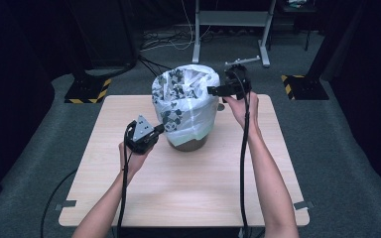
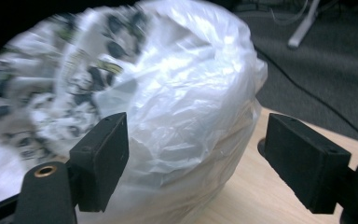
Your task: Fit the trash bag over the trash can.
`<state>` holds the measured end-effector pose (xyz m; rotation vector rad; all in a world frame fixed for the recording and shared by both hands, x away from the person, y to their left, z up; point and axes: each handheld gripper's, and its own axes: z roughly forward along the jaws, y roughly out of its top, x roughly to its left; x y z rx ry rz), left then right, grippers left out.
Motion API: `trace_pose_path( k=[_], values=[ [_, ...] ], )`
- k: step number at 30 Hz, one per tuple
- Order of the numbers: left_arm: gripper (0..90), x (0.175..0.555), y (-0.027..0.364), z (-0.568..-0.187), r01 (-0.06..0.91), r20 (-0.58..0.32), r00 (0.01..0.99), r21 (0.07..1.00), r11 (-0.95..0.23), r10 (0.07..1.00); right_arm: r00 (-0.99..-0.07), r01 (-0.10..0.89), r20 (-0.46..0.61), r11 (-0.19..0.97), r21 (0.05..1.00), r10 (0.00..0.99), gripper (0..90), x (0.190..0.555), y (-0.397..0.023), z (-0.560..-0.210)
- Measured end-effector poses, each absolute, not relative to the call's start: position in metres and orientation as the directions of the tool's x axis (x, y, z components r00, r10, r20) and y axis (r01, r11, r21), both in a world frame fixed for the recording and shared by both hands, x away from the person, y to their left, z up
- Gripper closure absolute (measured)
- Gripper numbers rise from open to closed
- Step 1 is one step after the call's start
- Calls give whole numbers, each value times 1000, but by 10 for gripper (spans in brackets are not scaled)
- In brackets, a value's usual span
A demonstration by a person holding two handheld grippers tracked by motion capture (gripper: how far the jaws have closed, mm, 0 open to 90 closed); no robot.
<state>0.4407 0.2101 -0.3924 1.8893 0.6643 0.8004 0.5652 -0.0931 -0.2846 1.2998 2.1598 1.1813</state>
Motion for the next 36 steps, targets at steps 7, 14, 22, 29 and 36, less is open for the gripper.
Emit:
trace_pose_path(
  k=[7, 14, 22, 29, 36],
  values=[
    [899, 440, 208, -390, 93, 295, 627, 891, -445, 721, -494, 658, 43, 341, 671, 868, 192, 594, -78, -296],
    [899, 445, 212, -390, 104, 283, 618, 895, -434, 733, -536, 662, 82, 358, 659, 840, 154, 599, -78, -290],
    [899, 455, 215, -394, 141, 249, 617, 899, -416, 746, -486, 610, 62, 287, 738, 872, 177, 593, -91, -278],
    [873, 459, 225, -396, 183, 147, 637, 924, -334, 757, -491, 633, 80, 292, 717, 868, 171, 601, -87, -295],
    [495, 451, 244, -391, 237, 28, 647, 942, -236, 762, -541, 544, 112, 245, 803, 834, 155, 577, -98, -280]
  ],
)
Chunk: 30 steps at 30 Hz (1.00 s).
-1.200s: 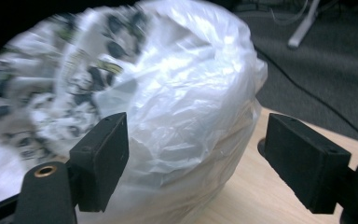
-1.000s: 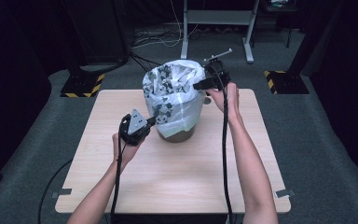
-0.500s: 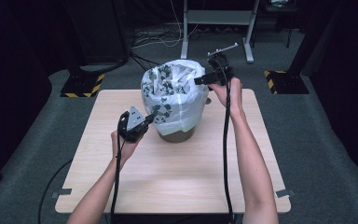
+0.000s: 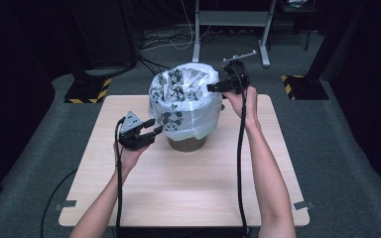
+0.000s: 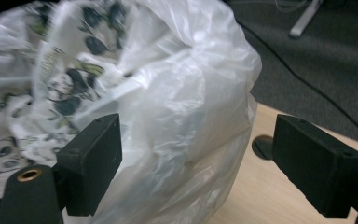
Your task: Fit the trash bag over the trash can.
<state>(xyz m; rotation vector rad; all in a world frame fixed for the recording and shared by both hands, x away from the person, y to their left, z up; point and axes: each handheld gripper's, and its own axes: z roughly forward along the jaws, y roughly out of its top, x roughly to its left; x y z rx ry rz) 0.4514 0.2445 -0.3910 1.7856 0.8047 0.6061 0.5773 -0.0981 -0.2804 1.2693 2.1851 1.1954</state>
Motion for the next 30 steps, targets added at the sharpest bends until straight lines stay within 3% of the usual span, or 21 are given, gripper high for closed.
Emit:
trace_pose_path(
  k=[7, 14, 24, 30],
  values=[
    [310, 439, 260, -394, 297, -23, 644, 929, -222, 765, -570, 457, 49, 267, 849, 820, 155, 541, -107, -270],
    [163, 432, 275, -420, 390, -74, 636, 889, -238, 768, -581, 423, 15, 287, 859, 814, 151, 501, -129, -298],
    [122, 422, 294, -477, 516, -137, 594, 820, -246, 792, -553, 446, -35, 332, 831, 832, 143, 448, -159, -379],
    [125, 409, 307, -509, 583, -152, 566, 769, -262, 810, -522, 508, 4, 307, 805, 853, 139, 420, -177, -447]
  ],
)
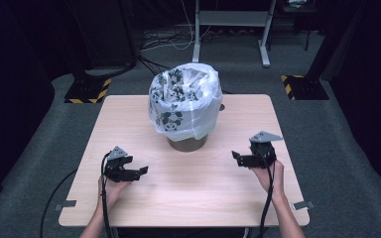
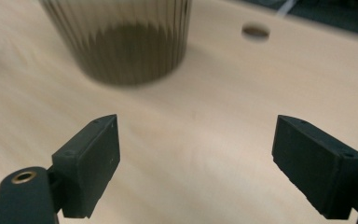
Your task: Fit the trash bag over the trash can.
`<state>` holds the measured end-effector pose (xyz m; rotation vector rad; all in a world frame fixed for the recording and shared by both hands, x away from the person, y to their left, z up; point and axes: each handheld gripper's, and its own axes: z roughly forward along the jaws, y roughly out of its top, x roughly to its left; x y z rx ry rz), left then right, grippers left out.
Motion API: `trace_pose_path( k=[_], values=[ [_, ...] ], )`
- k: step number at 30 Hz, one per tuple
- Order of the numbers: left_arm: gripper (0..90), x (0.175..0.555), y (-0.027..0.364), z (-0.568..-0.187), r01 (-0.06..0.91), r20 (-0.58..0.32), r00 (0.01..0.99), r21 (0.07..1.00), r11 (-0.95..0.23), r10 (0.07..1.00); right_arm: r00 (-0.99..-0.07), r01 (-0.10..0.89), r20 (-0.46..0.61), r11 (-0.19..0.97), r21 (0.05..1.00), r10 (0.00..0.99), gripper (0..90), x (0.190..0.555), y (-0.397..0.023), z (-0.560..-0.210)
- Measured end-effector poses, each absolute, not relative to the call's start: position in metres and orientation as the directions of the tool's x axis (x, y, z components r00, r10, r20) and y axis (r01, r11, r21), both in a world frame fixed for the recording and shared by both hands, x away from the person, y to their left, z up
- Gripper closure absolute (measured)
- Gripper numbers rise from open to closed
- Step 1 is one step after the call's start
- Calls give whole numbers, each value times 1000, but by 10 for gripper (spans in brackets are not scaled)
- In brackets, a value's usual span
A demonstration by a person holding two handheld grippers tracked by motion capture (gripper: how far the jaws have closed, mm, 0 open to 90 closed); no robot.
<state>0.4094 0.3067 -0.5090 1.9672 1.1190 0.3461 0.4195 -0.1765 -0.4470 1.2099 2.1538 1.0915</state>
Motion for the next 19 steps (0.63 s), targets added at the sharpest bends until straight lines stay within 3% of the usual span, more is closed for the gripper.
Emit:
trace_pose_path(
  k=[7, 14, 17, 19],
  values=[
    [124, 401, 312, -528, 597, -112, 543, 748, -289, 832, -456, 576, -8, 302, 759, 890, 136, 392, -194, -513],
    [127, 400, 309, -528, 589, -61, 531, 744, -316, 845, -420, 571, -66, 321, 755, 905, 139, 382, -200, -526],
    [133, 400, 303, -529, 576, 3, 533, 731, -366, 846, -433, 579, -52, 321, 750, 900, 135, 384, -199, -527],
    [131, 400, 303, -529, 576, -2, 536, 732, -364, 844, -436, 586, -38, 315, 747, 899, 135, 385, -200, -528]
  ],
)
